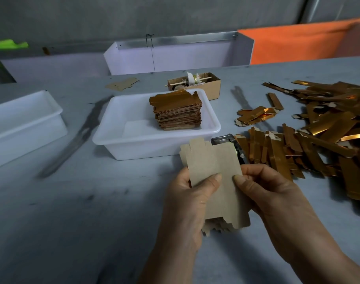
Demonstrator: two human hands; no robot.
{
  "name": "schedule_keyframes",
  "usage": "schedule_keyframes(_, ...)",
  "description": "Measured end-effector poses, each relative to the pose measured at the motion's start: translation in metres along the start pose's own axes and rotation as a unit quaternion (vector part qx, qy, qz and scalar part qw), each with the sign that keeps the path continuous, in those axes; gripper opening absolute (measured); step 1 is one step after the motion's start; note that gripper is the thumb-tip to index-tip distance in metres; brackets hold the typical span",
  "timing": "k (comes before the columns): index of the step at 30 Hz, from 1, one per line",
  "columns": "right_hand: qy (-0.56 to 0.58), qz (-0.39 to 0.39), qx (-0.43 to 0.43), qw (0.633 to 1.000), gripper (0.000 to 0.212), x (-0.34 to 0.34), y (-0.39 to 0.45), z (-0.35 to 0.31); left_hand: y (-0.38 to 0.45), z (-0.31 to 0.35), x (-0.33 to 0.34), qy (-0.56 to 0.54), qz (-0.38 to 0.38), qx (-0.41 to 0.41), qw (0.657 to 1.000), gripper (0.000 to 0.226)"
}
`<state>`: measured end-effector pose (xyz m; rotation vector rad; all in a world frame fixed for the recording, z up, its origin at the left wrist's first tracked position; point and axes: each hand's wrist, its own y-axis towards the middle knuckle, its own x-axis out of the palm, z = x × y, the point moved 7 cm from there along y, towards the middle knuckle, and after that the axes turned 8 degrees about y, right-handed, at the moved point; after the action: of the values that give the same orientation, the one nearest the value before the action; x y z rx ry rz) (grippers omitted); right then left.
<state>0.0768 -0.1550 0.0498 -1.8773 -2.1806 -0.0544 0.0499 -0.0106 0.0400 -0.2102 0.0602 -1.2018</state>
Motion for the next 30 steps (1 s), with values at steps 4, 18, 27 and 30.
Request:
schedule_keyframes(4, 0.005, 0.004, 0.005, 1.0, 0.012, -0.004, -0.003, 0.001, -0.002, 0.001, 0.001, 0.01, 0.01, 0.021, 1.0, 0.017)
schedule_keyframes(18, -0.283, 0.046, -0.199, 0.937, 0.016, 0.009, -0.025, -0.023, -0.012, 0.005, 0.008, 0.065, 0.068, 0.053, 0.994, 0.02)
schedule_keyframes(27, -0.118, -0.027, -0.177, 0.977, 0.035, 0.019, -0.026, -0.028, -0.018, 0.017, 0.018, 0.04, -0.029, 0.075, 0.996, 0.01)
schedule_keyframes(30, -0.132, -0.019, -0.152, 0.979, 0.03, 0.015, -0.021, -0.025, -0.021, 0.02, 0.02, 0.047, -0.076, 0.09, 0.992, 0.016)
